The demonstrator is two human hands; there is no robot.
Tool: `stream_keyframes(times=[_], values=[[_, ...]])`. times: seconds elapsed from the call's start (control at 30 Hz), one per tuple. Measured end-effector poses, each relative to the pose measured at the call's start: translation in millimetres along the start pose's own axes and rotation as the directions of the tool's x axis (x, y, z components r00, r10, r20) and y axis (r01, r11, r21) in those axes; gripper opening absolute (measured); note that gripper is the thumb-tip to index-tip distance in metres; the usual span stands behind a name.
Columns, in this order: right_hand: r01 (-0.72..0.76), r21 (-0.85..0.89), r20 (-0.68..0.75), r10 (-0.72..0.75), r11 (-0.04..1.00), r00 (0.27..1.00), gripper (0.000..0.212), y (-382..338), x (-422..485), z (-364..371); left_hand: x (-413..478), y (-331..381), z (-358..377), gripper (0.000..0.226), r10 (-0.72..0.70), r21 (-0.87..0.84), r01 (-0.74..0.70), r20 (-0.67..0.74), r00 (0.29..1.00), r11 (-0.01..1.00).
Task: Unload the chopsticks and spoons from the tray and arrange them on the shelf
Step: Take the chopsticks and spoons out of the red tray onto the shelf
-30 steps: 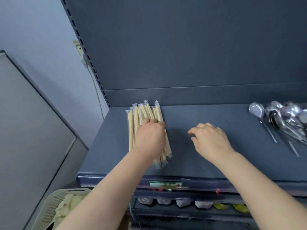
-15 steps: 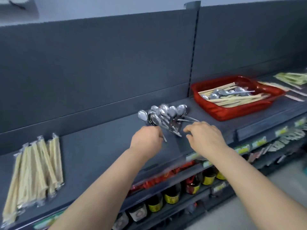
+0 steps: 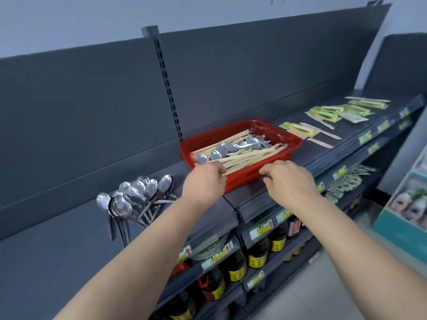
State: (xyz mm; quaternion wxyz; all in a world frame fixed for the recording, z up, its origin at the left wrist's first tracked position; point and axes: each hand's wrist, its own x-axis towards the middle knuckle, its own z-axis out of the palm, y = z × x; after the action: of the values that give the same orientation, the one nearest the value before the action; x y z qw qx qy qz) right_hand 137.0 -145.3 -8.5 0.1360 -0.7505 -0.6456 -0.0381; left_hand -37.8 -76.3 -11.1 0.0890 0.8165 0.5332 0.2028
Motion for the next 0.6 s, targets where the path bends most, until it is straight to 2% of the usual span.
stream_keyframes(times=[0.2, 0.37, 0.5, 0.6], values=[[-0.011, -0.009, -0.055, 0.011, 1.0, 0.998, 0.03, 24.7, 59.9, 17.7, 67.6, -4.5, 26.3, 0.024, -0.034, 0.07, 0.027, 0.101, 0.994, 0.997], [-0.018, -0.035, -0.017, 0.017, 0.999, 1.0, 0.026, 46.3, 101.2, 34.4, 132.1, -3.8, 50.9, 0.026, -0.049, 0.162, 0.011, 0.233, 0.971, 0.987], [-0.011, -0.039, -0.021, 0.011, 0.999, 1.0, 0.022, 65.2, 125.7, 37.9, 166.5, 1.1, 71.4, 0.029, -0.062, 0.265, -0.005, 0.245, 0.968, 0.964], [-0.001, -0.001, 0.018, 0.001, 1.0, 1.0, 0.025, 74.7, 141.2, 40.8, 174.5, -2.3, 78.9, 0.032, -0.127, 0.362, 0.031, 0.245, 0.961, 0.932]])
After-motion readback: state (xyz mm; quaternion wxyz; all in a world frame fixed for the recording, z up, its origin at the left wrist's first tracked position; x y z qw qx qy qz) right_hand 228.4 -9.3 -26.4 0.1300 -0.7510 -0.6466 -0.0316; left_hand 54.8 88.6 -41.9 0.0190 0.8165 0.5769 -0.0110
